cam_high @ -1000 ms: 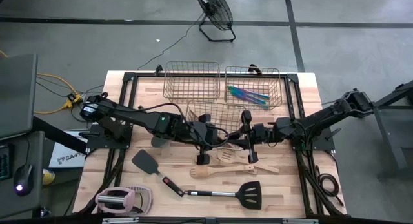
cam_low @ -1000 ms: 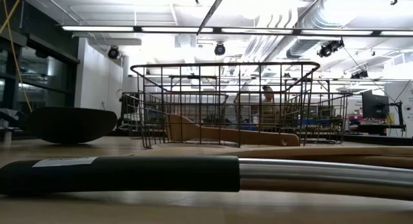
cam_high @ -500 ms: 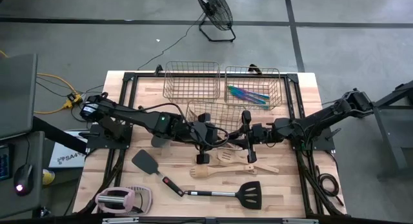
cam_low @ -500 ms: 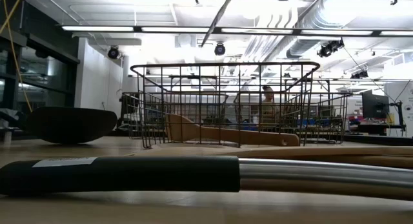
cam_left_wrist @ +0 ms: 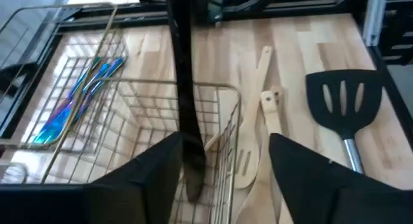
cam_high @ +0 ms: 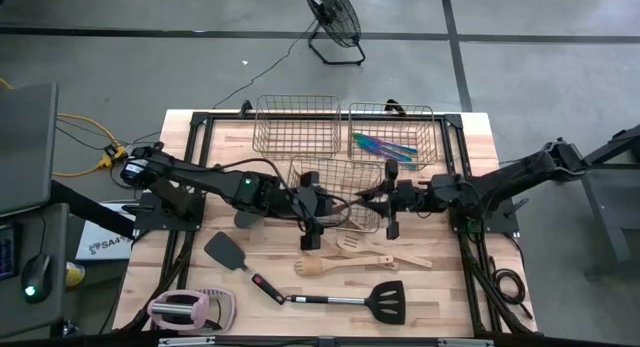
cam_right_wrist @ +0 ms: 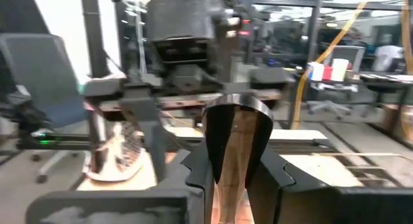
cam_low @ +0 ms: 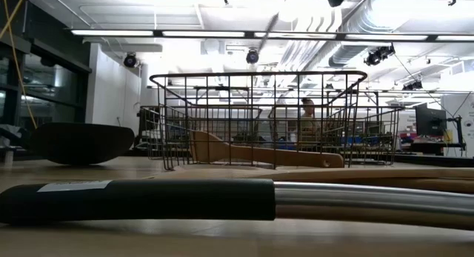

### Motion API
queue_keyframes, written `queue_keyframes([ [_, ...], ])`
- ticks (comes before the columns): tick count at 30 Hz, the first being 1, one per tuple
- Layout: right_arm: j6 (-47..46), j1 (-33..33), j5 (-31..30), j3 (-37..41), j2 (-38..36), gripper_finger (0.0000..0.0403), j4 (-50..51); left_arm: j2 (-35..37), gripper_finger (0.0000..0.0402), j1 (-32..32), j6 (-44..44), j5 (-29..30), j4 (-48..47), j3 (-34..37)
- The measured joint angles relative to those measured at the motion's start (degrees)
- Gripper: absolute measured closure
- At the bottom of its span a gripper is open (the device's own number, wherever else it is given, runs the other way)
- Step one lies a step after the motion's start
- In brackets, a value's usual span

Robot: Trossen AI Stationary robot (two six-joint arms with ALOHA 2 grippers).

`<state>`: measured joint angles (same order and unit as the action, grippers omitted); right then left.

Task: Pick & Place Kitchen Items
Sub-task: Put the black table knife into the top right wire basket

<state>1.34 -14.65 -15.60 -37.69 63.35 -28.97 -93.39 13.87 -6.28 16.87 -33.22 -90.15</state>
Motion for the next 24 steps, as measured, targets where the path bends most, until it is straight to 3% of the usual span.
queue_keyframes([
  [7, 2.36, 3.29, -5.54, 0.0, -8.78, 0.0348, 9.61, 3.6, 0.0158, 0.42, -3.88, 5.99, -6.33, -0.02],
  [12, 4.35, 6.35, -16.23, -0.02, -13.42, 0.0348, 12.82, 4.53, 0.0158, 1.21, -7.43, 8.37, -8.5, -0.05],
  [17, 3.38, 11.22, -26.47, 0.4, -14.0, 0.0348, 12.31, 4.46, 0.0158, 1.95, -7.69, 8.4, -7.61, 0.02],
  [24, -7.89, 20.51, -30.06, 10.04, -13.71, 0.0348, -0.12, 4.42, 0.0158, 1.9, -8.53, 10.06, -6.35, 0.02],
])
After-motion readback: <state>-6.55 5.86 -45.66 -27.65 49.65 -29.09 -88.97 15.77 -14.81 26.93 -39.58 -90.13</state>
